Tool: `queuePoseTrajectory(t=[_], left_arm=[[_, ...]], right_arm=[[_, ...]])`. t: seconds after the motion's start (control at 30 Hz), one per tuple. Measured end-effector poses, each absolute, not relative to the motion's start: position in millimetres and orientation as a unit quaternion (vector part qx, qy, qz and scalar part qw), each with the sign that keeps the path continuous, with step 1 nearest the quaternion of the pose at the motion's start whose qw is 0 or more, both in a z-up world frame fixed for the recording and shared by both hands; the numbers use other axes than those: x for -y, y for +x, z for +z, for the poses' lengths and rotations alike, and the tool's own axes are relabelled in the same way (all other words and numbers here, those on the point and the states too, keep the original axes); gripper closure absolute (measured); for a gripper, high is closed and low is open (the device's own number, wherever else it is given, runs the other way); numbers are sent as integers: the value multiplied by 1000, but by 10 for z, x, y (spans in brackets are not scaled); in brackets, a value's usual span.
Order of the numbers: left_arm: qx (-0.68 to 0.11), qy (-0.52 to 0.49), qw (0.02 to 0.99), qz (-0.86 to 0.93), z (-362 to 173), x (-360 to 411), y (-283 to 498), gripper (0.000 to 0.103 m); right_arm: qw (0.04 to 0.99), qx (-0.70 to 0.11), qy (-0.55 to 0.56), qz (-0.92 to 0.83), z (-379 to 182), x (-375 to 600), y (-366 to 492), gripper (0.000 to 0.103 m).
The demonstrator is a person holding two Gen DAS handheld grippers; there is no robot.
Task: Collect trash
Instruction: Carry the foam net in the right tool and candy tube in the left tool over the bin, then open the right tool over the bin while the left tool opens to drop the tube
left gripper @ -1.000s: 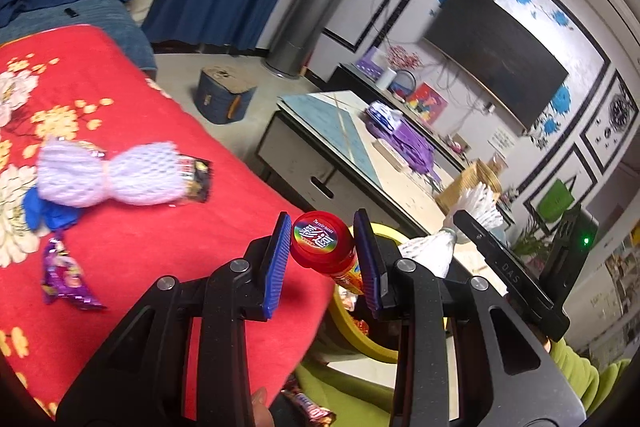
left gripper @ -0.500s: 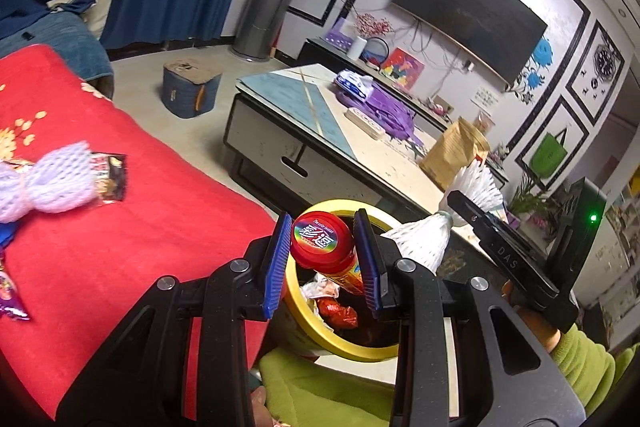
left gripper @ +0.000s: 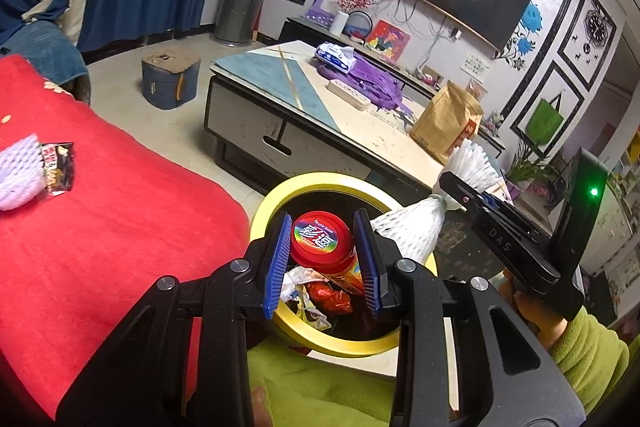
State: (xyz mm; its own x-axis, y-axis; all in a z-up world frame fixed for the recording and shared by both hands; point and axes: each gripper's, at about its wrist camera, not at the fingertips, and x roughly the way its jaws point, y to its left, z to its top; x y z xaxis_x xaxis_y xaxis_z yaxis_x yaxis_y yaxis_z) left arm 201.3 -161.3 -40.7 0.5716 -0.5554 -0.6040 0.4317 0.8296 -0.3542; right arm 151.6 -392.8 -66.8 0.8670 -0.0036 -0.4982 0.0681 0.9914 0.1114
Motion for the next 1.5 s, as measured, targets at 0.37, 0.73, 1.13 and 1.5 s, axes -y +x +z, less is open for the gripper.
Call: queuePoseTrajectory(t=[0.37,0.73,1.13,1.5], left_arm=[[-396,-68,870,-286,-578,1797,2068,78],[-413,-51,860,-295,-692,1955,2080,78],[-425,-50,852,-300,-744,2078,2192,65],[-409,-94,866,-272,-610,1753,2238,11]], right_arm=[[956,-284,58,-35,-821,4039,1591,79],[946,-314,71,-44,-970,4130,1657,79],[938,-328,95,-51,-1033,4261,1681,58],[941,-315,112,-53,-971,4282,1625,39]])
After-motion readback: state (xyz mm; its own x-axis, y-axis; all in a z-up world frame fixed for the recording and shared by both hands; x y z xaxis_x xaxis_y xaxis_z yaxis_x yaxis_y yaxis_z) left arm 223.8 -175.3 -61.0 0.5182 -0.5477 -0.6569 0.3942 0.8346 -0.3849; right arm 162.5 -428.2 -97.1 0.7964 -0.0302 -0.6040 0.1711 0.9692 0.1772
